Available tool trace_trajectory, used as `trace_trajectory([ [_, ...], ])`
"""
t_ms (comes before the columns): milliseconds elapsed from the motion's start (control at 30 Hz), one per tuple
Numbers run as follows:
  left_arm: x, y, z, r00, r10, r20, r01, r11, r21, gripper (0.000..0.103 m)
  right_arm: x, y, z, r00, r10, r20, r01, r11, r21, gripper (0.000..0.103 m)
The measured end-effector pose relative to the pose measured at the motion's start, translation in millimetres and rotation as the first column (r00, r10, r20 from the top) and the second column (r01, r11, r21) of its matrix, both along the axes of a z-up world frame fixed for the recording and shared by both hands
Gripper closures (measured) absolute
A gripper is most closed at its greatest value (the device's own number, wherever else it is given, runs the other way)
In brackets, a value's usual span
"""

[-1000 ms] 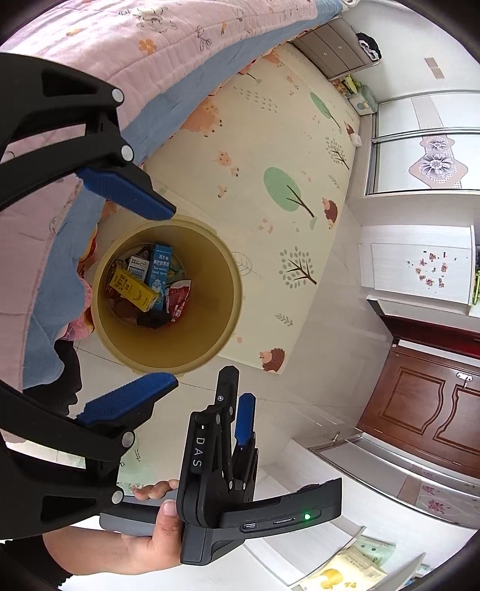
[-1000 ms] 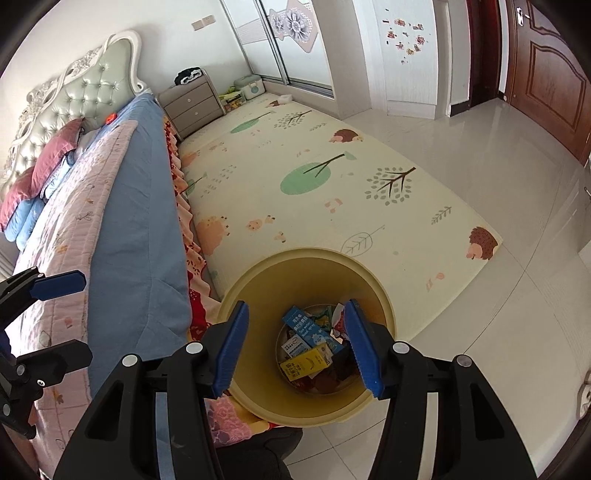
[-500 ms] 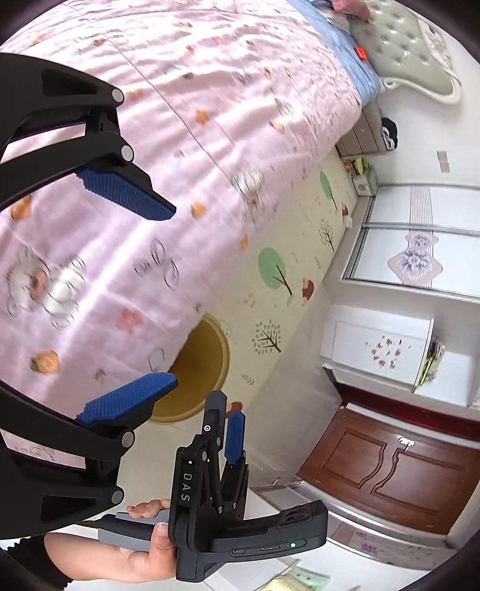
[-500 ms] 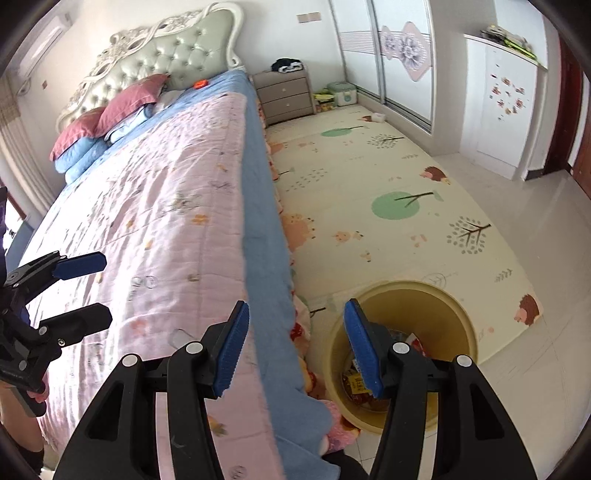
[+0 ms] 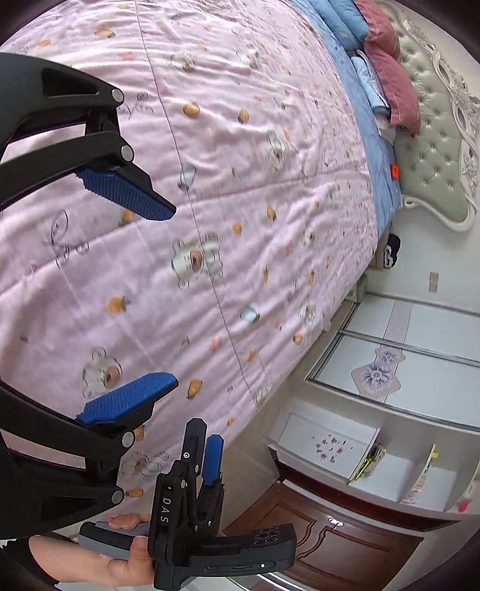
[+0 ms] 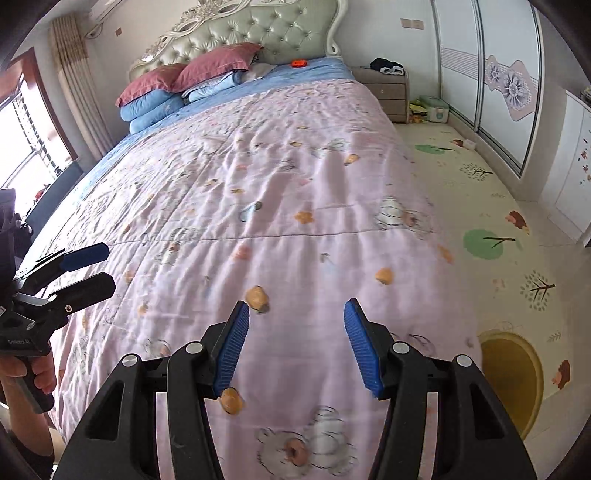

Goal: Collect trash

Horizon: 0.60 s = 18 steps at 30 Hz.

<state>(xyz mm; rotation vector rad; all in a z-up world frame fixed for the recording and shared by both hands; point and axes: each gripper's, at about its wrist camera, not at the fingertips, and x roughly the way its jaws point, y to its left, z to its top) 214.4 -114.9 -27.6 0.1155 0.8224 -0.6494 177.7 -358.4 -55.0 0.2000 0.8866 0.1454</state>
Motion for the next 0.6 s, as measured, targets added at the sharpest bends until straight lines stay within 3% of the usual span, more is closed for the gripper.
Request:
trace_trajectory([
  [300,20.0,68.3,3.4,0.99,0.13,0.061,-0.129,0.992,-0.014,0.019,34.6,62.7,10.6,0.995,0.069,0.067,-0.069,0.998,-0.015,0.049],
  [467,35.2,91.5,14.8,0.965,0.215,0.151,-0.216,0.976,-0.01,0.019,56.7,79.0,23.6,0.982,0.029,0.189,-0.012,0.996,-0.09,0.049],
  [600,47.2,105.7,20.5,0.932,0.283,0.228,-0.282,0.959,-0.04,0.016,71.9,84.4,28.7,0.969,0.038,0.246,-0.016,0.996,-0.091,0.049],
])
